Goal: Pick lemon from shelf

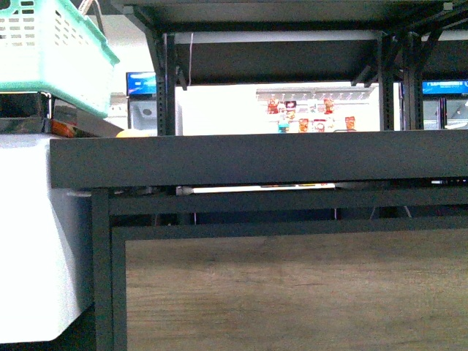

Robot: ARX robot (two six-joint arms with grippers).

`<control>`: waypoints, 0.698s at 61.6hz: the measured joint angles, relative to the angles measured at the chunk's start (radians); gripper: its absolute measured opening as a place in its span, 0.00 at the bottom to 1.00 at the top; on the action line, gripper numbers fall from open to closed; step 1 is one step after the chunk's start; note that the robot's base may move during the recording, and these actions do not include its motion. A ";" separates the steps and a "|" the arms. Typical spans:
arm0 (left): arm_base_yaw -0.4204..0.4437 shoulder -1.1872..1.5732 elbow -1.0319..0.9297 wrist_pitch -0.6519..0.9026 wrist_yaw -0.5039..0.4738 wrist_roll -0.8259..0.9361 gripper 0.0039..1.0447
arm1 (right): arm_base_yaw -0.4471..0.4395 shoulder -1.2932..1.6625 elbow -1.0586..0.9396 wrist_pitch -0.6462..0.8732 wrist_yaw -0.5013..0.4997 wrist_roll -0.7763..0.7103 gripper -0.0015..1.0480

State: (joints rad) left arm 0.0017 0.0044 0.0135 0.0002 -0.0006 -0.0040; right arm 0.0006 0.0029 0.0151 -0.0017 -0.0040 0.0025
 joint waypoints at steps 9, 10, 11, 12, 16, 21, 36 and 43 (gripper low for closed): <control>0.000 0.000 0.000 0.000 0.000 0.000 0.92 | 0.000 0.000 0.000 0.000 0.000 0.000 0.93; 0.000 0.000 0.000 0.000 0.000 0.000 0.92 | 0.000 0.000 0.000 0.000 0.000 0.000 0.93; 0.000 0.000 0.000 0.000 0.000 0.000 0.92 | 0.000 0.000 0.000 0.000 0.000 0.000 0.93; 0.000 0.000 0.000 0.000 0.000 0.000 0.92 | 0.000 0.000 0.000 0.000 0.000 0.000 0.93; 0.000 0.000 0.000 0.000 0.000 0.000 0.92 | 0.000 0.000 0.000 0.000 0.000 0.000 0.93; 0.000 0.000 0.000 0.000 0.000 0.000 0.92 | 0.000 0.000 0.000 0.000 0.000 0.000 0.93; 0.000 0.000 0.000 0.000 0.000 0.000 0.92 | 0.000 0.000 0.000 0.000 0.000 0.000 0.93; 0.000 0.000 0.000 0.000 0.000 0.000 0.92 | 0.000 0.000 0.000 0.000 0.000 0.000 0.93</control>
State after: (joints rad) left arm 0.0017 0.0044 0.0132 0.0002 -0.0006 -0.0040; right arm 0.0006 0.0029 0.0151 -0.0017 -0.0040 0.0025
